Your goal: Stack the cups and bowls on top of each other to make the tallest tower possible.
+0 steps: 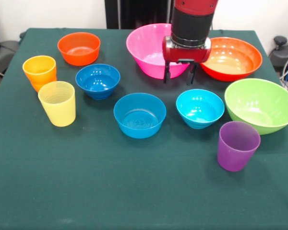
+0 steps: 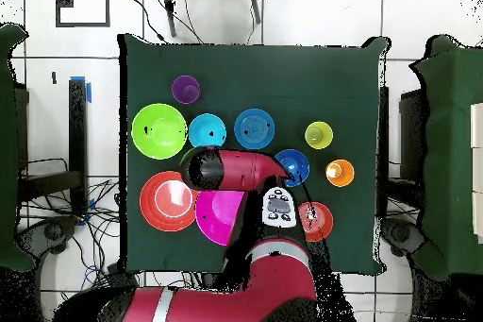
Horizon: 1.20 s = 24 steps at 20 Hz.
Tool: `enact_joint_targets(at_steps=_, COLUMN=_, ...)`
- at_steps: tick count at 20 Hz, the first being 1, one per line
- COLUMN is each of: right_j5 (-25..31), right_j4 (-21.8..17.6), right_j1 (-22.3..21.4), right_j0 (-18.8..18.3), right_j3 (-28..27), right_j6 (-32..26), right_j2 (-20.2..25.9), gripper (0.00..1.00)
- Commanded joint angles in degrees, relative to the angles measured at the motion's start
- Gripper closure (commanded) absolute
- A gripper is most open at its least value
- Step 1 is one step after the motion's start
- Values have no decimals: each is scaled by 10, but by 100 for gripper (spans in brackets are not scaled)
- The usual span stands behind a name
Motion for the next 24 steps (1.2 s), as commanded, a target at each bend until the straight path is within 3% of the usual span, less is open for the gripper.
enact_joint_targets(at_steps=1, right_j5=3, right_j4=-7, right_j1=17, right_j0=22, right_j3=-29, right_j6=66, right_j2=35, gripper=0)
enact_joint_targets(at_steps=8, right_j5=-38, right_j4=-6, right_j1=-14, right_j0=10, right_j3=14, right_j6=78, right_j2=43, gripper=0)
enact_joint_targets(at_steps=13, right_j5=-1, right_j4=6, right_j1=-32, right_j0=-6, right_j3=14, right_j6=72, right_j2=47, gripper=0)
enact_joint_targets(at_steps=24, right_j5=-13, right_j4=4, right_j1=-27, right_j0=-18, right_j3=8, right_j6=72, right_j2=50, gripper=0)
